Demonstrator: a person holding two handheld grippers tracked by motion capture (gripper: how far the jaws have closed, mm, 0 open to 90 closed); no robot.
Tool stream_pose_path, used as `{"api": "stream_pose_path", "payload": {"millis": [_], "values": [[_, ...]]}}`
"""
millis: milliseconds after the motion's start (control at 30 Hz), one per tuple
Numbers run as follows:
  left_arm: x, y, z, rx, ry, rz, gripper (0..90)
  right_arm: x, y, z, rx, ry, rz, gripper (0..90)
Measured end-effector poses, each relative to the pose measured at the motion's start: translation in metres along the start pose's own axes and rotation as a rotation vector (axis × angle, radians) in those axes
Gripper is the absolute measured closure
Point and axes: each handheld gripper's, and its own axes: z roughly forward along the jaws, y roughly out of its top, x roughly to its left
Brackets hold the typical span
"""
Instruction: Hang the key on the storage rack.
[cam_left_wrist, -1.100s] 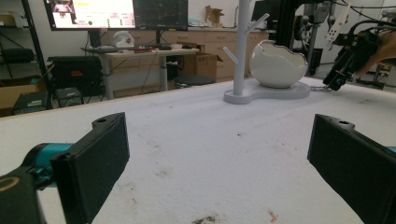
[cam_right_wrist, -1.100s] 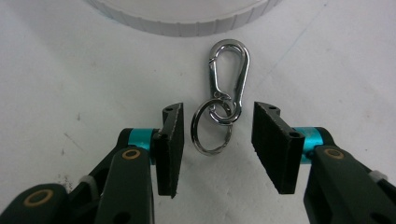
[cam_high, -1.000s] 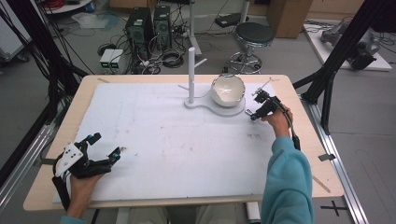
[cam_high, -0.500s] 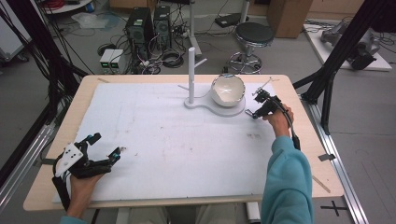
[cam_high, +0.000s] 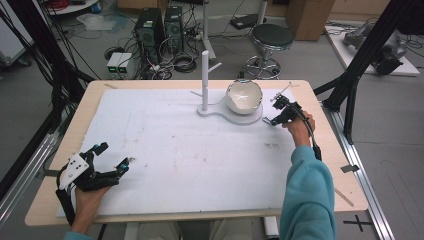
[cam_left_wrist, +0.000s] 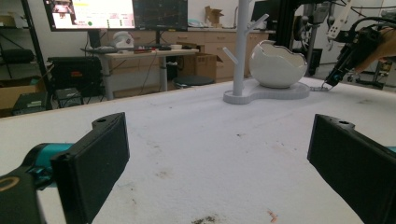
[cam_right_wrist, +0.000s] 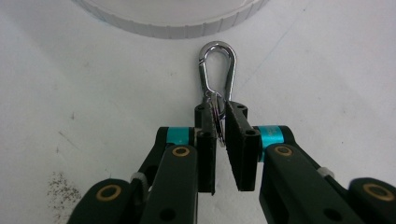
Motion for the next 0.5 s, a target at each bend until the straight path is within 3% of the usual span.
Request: {"api": "stream_pose_path", "payload": {"millis": [500], "values": [[0.0000, 0.0000, 0.0000, 0.000, 0.000, 0.000, 6.0, -0.0006, -0.0004, -0.0006, 0.001, 0.000, 0.015, 87.1]]}}
